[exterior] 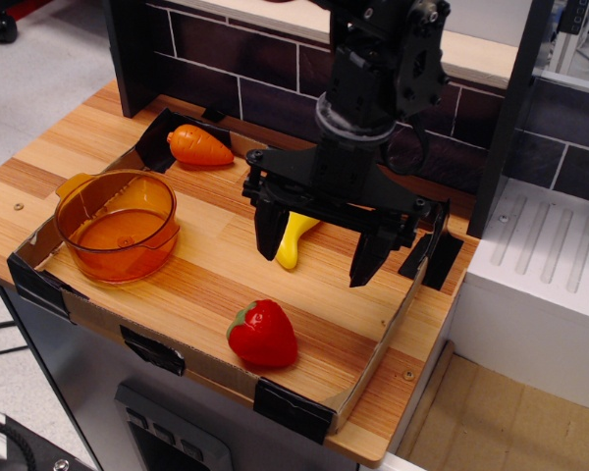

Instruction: Put banana in pot

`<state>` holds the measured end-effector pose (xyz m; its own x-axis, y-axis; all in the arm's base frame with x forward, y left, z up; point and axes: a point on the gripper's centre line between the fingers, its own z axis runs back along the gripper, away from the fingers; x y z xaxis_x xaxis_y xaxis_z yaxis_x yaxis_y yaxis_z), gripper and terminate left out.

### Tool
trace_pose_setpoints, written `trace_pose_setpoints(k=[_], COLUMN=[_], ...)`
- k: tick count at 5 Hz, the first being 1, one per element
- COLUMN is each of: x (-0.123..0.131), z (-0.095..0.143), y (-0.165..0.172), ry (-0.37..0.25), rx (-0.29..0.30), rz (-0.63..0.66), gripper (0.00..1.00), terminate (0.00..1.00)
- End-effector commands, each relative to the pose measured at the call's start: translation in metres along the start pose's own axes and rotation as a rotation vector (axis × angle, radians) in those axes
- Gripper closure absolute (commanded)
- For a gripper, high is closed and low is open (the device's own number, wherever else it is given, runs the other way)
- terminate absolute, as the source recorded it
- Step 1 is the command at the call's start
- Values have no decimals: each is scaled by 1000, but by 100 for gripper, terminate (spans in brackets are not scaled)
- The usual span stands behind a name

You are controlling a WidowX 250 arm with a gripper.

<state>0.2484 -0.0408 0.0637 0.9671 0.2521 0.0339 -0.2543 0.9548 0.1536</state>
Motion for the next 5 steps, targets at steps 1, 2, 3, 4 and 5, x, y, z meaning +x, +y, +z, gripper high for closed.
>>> trace_pose_setpoints(k=[1,2,3,4,5], x=[0,21,34,52,71], z=[0,14,25,27,8], y=[0,-10,-16,-10,2], ry=[0,-6,-33,-45,-16], rx=[0,-77,-137,-169,-139], rz=[0,-43,-113,-145,-144], gripper=[0,0,0,0,0], terminate=[0,0,0,0,0])
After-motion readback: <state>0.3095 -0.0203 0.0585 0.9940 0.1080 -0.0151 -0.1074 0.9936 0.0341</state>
